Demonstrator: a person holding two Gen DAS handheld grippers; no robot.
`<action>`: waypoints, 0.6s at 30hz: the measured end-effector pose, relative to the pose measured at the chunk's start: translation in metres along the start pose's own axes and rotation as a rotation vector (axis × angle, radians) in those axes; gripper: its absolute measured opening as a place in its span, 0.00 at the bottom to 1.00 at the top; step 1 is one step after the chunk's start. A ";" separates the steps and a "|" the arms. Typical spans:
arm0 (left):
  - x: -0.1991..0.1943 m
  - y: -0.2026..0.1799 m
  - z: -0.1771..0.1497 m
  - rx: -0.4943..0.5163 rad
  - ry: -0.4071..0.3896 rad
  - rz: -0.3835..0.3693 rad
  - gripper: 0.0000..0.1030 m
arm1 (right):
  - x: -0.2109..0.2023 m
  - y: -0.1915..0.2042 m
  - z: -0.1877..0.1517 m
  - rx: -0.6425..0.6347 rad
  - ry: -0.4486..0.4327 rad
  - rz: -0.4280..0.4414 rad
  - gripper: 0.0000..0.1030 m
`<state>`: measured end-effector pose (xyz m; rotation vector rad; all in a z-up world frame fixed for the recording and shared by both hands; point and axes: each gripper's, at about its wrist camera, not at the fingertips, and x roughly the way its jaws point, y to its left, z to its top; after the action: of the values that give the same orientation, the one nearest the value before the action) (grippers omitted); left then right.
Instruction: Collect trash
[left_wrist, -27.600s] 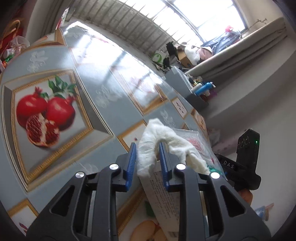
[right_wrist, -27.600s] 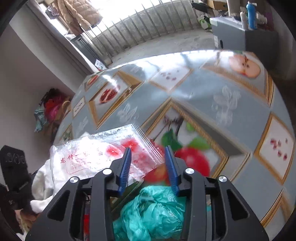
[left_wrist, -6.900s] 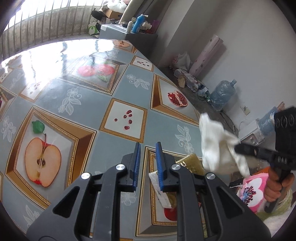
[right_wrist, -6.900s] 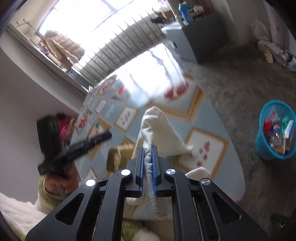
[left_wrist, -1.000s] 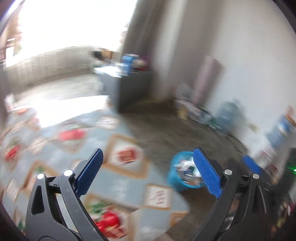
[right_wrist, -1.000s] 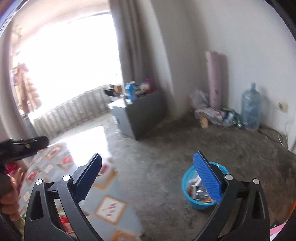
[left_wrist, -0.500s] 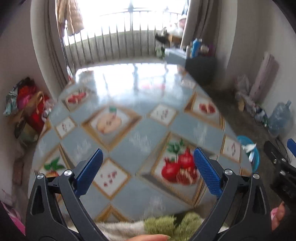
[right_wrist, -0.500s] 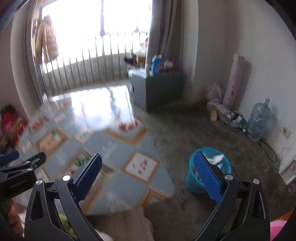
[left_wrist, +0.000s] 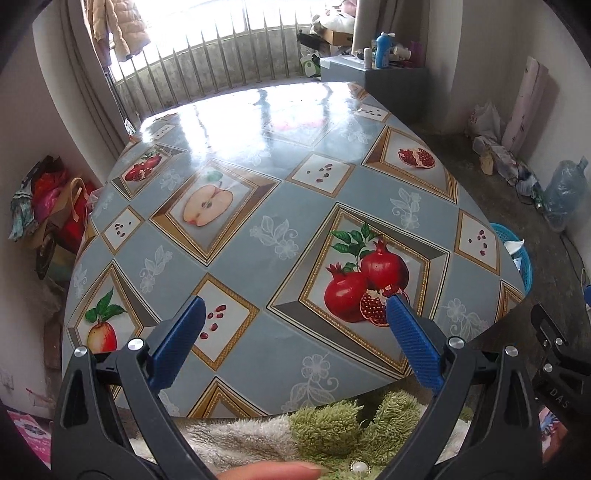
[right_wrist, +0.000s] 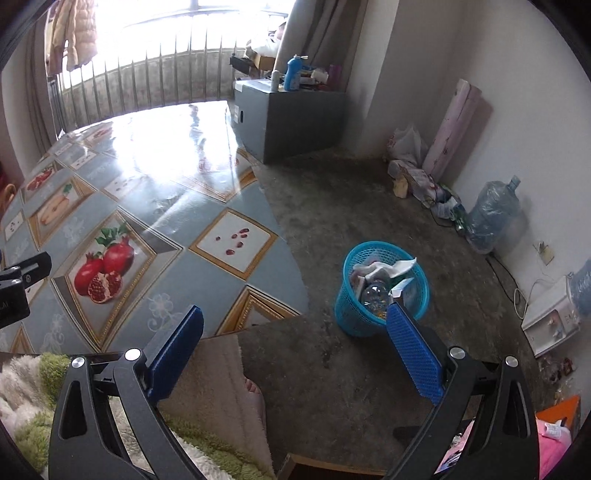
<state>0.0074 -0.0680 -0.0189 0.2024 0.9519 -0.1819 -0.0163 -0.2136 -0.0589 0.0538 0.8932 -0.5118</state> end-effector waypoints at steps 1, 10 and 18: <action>0.000 0.000 0.000 0.001 0.001 0.000 0.91 | 0.001 -0.001 -0.001 -0.001 0.002 -0.004 0.94; 0.002 -0.005 0.000 0.016 0.011 -0.007 0.91 | 0.005 -0.009 -0.004 0.007 0.021 -0.025 0.94; 0.002 -0.006 -0.001 0.014 0.009 -0.005 0.91 | 0.005 -0.006 -0.002 0.000 0.019 -0.022 0.94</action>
<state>0.0064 -0.0738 -0.0212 0.2137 0.9605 -0.1926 -0.0184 -0.2207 -0.0632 0.0490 0.9134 -0.5325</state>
